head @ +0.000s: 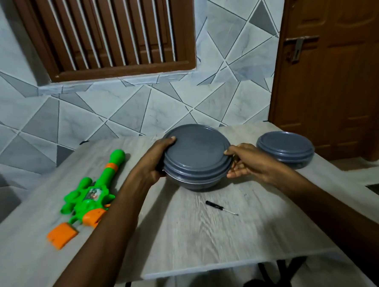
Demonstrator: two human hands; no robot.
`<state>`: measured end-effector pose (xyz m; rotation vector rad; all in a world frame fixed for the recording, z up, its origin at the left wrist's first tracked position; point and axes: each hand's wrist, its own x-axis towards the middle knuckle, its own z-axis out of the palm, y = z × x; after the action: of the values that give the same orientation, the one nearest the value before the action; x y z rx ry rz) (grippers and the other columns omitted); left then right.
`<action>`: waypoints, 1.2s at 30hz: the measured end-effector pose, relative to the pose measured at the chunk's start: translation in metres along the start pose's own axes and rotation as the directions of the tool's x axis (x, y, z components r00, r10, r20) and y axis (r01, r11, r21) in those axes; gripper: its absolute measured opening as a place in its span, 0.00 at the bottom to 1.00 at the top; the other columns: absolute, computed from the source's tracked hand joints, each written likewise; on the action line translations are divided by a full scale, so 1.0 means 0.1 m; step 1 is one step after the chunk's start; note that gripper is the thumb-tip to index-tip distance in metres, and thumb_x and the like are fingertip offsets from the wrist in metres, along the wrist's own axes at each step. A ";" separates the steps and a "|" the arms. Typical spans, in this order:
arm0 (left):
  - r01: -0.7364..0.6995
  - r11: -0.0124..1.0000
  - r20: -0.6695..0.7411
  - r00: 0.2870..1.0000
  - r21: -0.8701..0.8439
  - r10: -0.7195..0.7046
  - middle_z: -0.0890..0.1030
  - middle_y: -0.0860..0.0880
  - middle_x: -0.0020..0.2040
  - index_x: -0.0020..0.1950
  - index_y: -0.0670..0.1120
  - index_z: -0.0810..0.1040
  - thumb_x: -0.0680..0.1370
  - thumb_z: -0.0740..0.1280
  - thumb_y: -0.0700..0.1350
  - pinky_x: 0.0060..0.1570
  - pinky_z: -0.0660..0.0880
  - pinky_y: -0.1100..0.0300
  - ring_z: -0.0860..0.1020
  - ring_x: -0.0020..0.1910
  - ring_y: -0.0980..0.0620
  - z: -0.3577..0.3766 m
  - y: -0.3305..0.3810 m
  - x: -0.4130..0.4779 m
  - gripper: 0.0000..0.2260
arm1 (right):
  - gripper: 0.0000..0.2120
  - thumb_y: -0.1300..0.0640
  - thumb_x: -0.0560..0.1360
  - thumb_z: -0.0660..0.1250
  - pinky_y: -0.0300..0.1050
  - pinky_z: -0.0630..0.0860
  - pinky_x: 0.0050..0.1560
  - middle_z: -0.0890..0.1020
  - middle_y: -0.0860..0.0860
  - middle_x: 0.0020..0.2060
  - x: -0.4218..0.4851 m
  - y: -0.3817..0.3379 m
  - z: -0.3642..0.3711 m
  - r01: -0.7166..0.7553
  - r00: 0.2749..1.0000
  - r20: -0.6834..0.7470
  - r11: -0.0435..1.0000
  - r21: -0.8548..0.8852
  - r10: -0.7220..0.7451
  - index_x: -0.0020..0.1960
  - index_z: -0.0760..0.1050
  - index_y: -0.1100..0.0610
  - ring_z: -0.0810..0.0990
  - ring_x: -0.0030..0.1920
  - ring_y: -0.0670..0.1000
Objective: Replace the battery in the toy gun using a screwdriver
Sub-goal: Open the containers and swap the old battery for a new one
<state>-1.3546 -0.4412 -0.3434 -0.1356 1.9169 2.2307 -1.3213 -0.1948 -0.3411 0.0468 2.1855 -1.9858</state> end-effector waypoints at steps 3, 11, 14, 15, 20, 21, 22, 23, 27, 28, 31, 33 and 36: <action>0.003 0.998 0.000 1.000 -0.055 -0.003 0.83 0.43 0.56 0.64 0.46 0.78 0.73 0.69 0.55 0.65 0.72 0.46 0.81 0.53 0.44 -0.07 -0.03 -0.25 0.22 | 0.14 0.49 0.74 0.71 0.49 0.81 0.46 0.80 0.52 0.41 -0.14 -0.07 0.04 0.050 0.996 -0.066 0.976 -0.214 -0.066 0.53 0.74 0.57 0.80 0.40 0.49; 0.070 0.998 0.203 0.977 0.004 -0.070 0.84 0.40 0.49 0.56 0.42 0.82 0.76 0.66 0.49 0.51 0.79 0.51 0.83 0.42 0.44 -0.04 -0.08 -0.89 0.14 | 0.19 0.48 0.67 0.78 0.43 0.79 0.48 0.84 0.51 0.51 -0.25 -0.54 0.28 0.308 0.935 0.329 0.754 -0.580 -0.128 0.55 0.81 0.53 0.83 0.49 0.48; 0.079 0.996 0.231 0.969 0.041 -0.087 0.83 0.39 0.53 0.60 0.43 0.81 0.76 0.66 0.49 0.56 0.76 0.48 0.82 0.46 0.42 -0.07 -0.06 -0.98 0.16 | 0.21 0.48 0.63 0.80 0.47 0.79 0.55 0.84 0.48 0.51 -0.24 -0.64 0.40 0.350 0.911 0.403 0.670 -0.654 -0.082 0.54 0.82 0.51 0.84 0.48 0.49; 0.082 0.996 0.233 0.968 0.046 -0.091 0.83 0.38 0.54 0.61 0.43 0.80 0.76 0.66 0.50 0.57 0.76 0.47 0.82 0.47 0.42 -0.10 -0.06 -1.01 0.17 | 0.22 0.48 0.62 0.81 0.48 0.79 0.57 0.84 0.47 0.51 -0.24 -0.66 0.45 0.356 0.909 0.412 0.648 -0.673 -0.071 0.54 0.82 0.51 0.84 0.49 0.48; 0.077 0.995 0.222 0.971 0.058 -0.088 0.83 0.38 0.51 0.57 0.43 0.82 0.76 0.66 0.49 0.56 0.76 0.48 0.82 0.45 0.42 -0.23 -0.11 -1.06 0.15 | 0.25 0.46 0.60 0.82 0.48 0.78 0.56 0.81 0.43 0.53 -0.26 -0.66 0.68 0.385 0.914 0.395 0.516 -0.765 -0.096 0.56 0.80 0.48 0.82 0.51 0.49; 0.075 0.996 0.221 0.972 0.055 -0.085 0.83 0.38 0.51 0.57 0.43 0.81 0.76 0.66 0.49 0.54 0.77 0.48 0.83 0.44 0.42 -0.24 -0.12 -1.07 0.14 | 0.26 0.48 0.61 0.81 0.47 0.78 0.55 0.81 0.44 0.54 -0.27 -0.64 0.72 0.402 0.908 0.407 0.495 -0.770 -0.105 0.57 0.80 0.49 0.81 0.52 0.49; 0.077 0.996 0.218 0.972 0.046 -0.085 0.84 0.39 0.50 0.56 0.42 0.81 0.77 0.65 0.49 0.52 0.78 0.49 0.83 0.43 0.42 -0.26 -0.14 -1.07 0.14 | 0.26 0.49 0.62 0.81 0.45 0.78 0.53 0.81 0.45 0.54 -0.26 -0.63 0.75 0.416 0.903 0.415 0.486 -0.769 -0.115 0.58 0.79 0.49 0.81 0.52 0.50; 0.084 0.996 0.213 0.973 0.029 -0.088 0.84 0.39 0.48 0.55 0.42 0.82 0.77 0.65 0.49 0.49 0.79 0.50 0.83 0.42 0.42 -0.27 -0.15 -1.08 0.13 | 0.27 0.50 0.62 0.81 0.44 0.78 0.52 0.81 0.46 0.54 -0.26 -0.63 0.79 0.416 0.904 0.409 0.491 -0.766 -0.127 0.59 0.79 0.49 0.81 0.52 0.50; 0.114 0.993 0.183 0.977 -0.025 -0.107 0.84 0.39 0.49 0.54 0.42 0.83 0.76 0.66 0.49 0.47 0.80 0.51 0.84 0.41 0.42 -0.34 -0.20 -1.06 0.14 | 0.29 0.47 0.60 0.82 0.41 0.74 0.48 0.81 0.49 0.53 -0.26 -0.62 0.85 0.357 0.934 0.306 0.468 -0.809 -0.184 0.59 0.80 0.50 0.80 0.50 0.50; 0.117 0.993 0.178 0.978 -0.035 -0.109 0.84 0.39 0.49 0.53 0.42 0.84 0.76 0.66 0.49 0.46 0.81 0.51 0.84 0.41 0.42 -0.35 -0.21 -1.06 0.14 | 0.29 0.44 0.60 0.81 0.41 0.74 0.48 0.81 0.50 0.53 -0.27 -0.62 0.87 0.334 0.942 0.276 0.452 -0.827 -0.191 0.59 0.80 0.50 0.79 0.49 0.50; 0.091 0.994 0.170 0.982 -0.067 -0.079 0.85 0.40 0.45 0.45 0.43 0.87 0.76 0.66 0.48 0.43 0.82 0.51 0.84 0.39 0.42 -0.39 -0.22 -1.05 0.12 | 0.31 0.40 0.57 0.81 0.44 0.77 0.52 0.81 0.51 0.51 -0.31 -0.58 0.88 0.242 0.963 0.154 0.458 -0.855 -0.222 0.56 0.80 0.52 0.80 0.50 0.51; 0.058 0.995 0.164 0.985 -0.077 -0.045 0.85 0.40 0.44 0.43 0.44 0.87 0.77 0.65 0.47 0.42 0.82 0.51 0.84 0.38 0.43 -0.39 -0.23 -1.05 0.12 | 0.32 0.40 0.57 0.81 0.46 0.78 0.55 0.82 0.51 0.52 -0.35 -0.57 0.87 0.202 0.969 0.109 0.461 -0.864 -0.221 0.55 0.80 0.54 0.80 0.52 0.52; 0.022 0.997 0.149 0.989 -0.078 -0.011 0.85 0.39 0.45 0.47 0.43 0.86 0.77 0.66 0.47 0.45 0.81 0.49 0.83 0.39 0.42 -0.37 -0.22 -1.08 0.11 | 0.36 0.41 0.56 0.82 0.46 0.78 0.56 0.82 0.53 0.54 -0.42 -0.60 0.91 0.173 0.979 0.110 0.409 -0.896 -0.173 0.58 0.79 0.56 0.80 0.54 0.53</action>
<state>-1.2472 -0.4846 -0.3491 0.0030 1.7458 2.2390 -1.2787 -0.2866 -0.2835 -0.3503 3.0348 -0.5544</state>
